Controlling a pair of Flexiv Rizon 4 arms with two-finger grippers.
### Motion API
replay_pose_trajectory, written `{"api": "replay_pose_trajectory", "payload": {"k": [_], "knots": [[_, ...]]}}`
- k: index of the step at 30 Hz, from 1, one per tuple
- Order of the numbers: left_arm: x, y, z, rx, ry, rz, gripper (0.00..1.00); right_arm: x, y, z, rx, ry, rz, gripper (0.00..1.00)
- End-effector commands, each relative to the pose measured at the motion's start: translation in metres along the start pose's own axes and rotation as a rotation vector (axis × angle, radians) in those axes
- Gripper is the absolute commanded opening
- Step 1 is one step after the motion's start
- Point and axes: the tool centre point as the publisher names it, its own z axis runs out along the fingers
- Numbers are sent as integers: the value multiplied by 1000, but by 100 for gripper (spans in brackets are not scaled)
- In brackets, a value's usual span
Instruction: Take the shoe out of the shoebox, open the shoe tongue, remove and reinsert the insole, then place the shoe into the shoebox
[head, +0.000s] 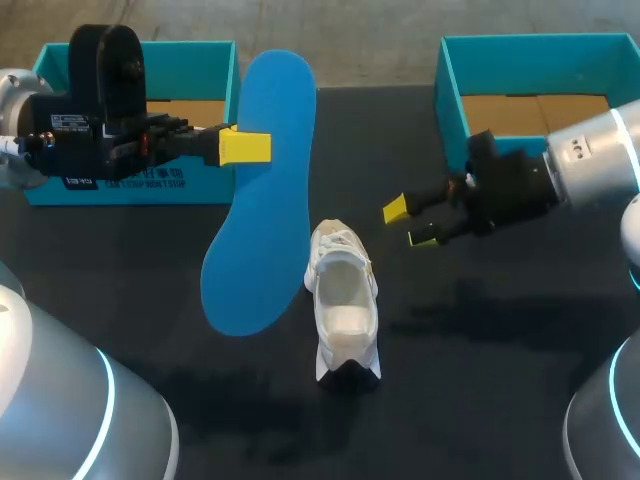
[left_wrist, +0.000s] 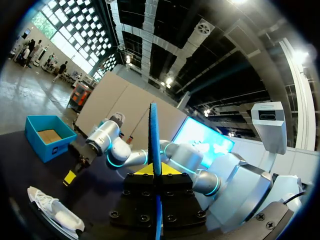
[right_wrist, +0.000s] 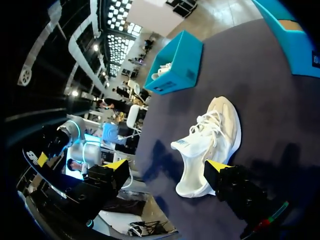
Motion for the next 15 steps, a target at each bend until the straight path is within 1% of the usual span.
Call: {"api": "replay_pose_trajectory", "payload": {"k": [1,5,7,10,15], "knots": [[0,0,0,0,0,1,0,9,5,-4,18,5,12,100],[0,0,0,0,0,1,0,16,7,-7,26,5,35,100],[0,0,0,0,0,1,0,18,8,-9,16,3,40,100],[0,0,0,0,0,1,0,20,8,-11,6,0,71,100],[0,0,0,0,0,1,0,20,8,-11,6,0,71,100]]}}
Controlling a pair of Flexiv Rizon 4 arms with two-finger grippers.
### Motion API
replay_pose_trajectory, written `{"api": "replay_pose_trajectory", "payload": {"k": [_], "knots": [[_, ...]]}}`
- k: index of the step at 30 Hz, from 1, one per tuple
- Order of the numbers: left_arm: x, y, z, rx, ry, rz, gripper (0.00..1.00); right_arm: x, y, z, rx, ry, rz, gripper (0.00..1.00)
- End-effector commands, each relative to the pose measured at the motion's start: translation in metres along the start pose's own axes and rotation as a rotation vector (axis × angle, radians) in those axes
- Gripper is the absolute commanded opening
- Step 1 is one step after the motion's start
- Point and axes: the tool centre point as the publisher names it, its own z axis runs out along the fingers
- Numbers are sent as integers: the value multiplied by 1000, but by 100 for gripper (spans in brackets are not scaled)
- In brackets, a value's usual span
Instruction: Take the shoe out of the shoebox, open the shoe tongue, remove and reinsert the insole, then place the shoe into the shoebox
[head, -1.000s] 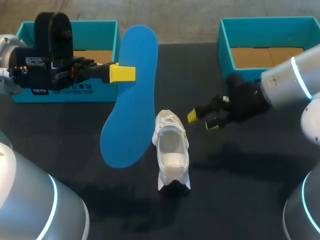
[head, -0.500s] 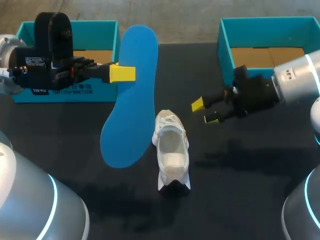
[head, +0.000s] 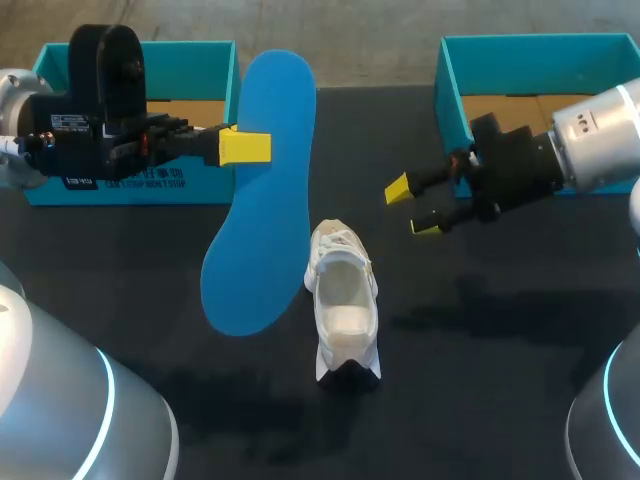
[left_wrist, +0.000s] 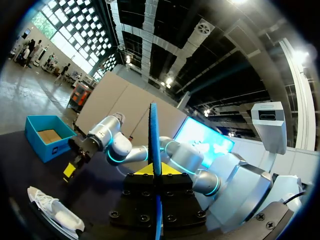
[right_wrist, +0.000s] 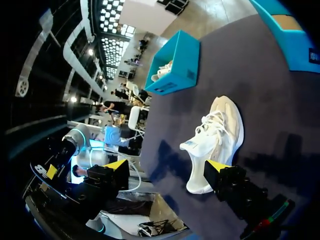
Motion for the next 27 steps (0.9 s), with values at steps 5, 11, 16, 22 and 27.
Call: {"api": "replay_pose_trajectory", "payload": {"k": [5,11,16,22,27], "knots": [[-10,-11,3,24,10,98,0,1,-2,1,-4,-2,1,100],[-24,-35,2,95,27,491,0,1,-2,1,-4,-2,1,100],[-29,-39,0,68,-24,861,0,1,-2,1,-4,-2,1,100],[-32,-41,-10,49,-37,1260,0,1,-2,1,-4,-2,1,100],[-37,-43,-20,31,-65,1451,0,1,-2,1,-4,-2,1,100]]}}
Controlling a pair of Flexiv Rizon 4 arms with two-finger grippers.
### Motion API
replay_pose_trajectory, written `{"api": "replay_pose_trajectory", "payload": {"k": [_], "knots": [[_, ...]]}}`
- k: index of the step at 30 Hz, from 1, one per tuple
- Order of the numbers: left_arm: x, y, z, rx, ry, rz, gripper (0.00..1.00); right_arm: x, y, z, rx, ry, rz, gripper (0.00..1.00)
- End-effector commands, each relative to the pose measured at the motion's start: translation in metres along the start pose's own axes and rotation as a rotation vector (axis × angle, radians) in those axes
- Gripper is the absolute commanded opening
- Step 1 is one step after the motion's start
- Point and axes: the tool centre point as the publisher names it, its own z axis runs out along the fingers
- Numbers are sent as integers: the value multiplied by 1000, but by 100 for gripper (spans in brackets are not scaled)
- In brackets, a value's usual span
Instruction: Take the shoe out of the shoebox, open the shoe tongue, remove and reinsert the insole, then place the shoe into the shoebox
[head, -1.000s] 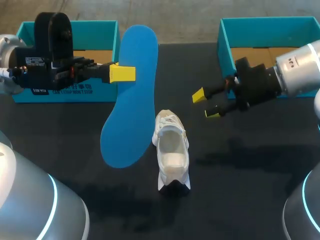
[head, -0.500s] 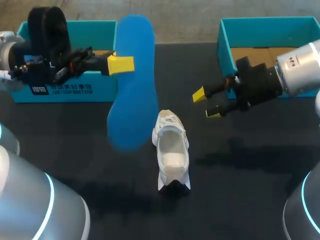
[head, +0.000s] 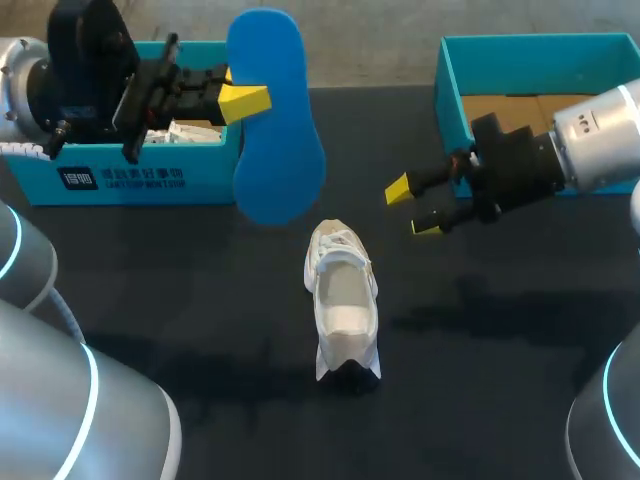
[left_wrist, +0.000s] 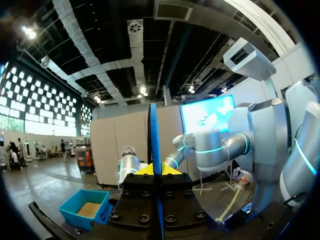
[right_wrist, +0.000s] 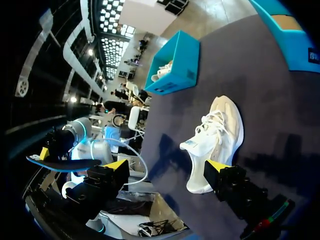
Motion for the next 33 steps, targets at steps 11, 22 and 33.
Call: {"api": "replay_pose_trajectory", "payload": {"k": [11,22,33], "knots": [[-20,5,-22,-95,-53,1424,0,0,-1,1,-2,-2,1,100],[-20,5,-22,-95,-53,1424,0,10,4,-2,-70,104,18,100],[-20,5,-22,-95,-53,1424,0,22,8,-7,-88,217,72,100]]}}
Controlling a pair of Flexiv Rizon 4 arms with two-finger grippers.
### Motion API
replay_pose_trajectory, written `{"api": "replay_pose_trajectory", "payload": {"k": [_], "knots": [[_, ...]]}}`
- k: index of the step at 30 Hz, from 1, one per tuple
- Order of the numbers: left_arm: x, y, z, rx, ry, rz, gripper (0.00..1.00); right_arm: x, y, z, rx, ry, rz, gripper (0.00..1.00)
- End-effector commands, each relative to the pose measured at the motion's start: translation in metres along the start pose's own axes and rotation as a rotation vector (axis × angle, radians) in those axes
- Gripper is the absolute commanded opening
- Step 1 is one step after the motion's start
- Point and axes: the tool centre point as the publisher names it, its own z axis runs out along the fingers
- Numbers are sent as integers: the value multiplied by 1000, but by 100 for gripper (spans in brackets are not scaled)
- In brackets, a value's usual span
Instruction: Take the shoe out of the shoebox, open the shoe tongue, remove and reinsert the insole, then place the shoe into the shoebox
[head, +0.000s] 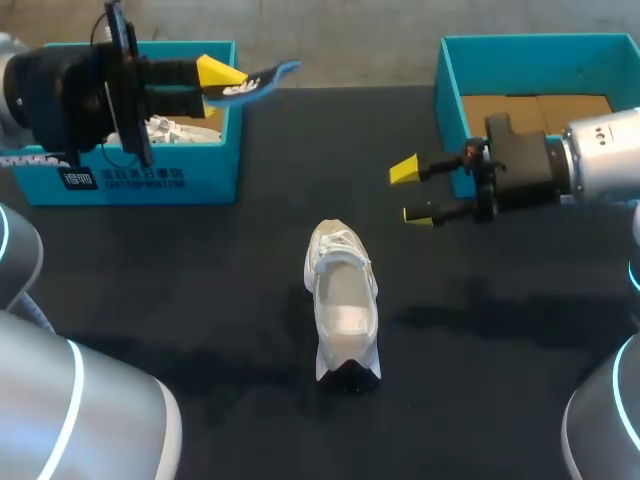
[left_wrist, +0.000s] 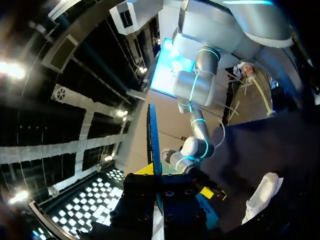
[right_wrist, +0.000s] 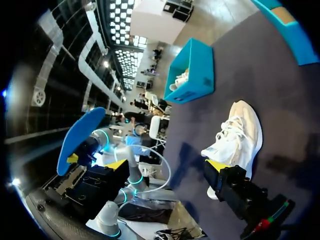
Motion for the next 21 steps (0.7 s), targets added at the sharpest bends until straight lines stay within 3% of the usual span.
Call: {"api": "replay_pose_trajectory", "payload": {"k": [1,3,11,14,17,21], "knots": [[8,1,0,6,-36,347,0,-2,-1,-1,-12,8,27,100],[15,10,1,3,-31,435,0,-2,0,-2,-13,10,43,100],[39,30,0,142,-67,589,0,5,4,-7,-25,46,74,100],[47,37,-1,141,-61,664,0,5,4,-7,-25,46,74,100],[61,45,-2,135,91,934,0,5,4,-7,-25,46,74,100],[61,45,-2,135,91,934,0,5,4,-7,-25,46,74,100]]}}
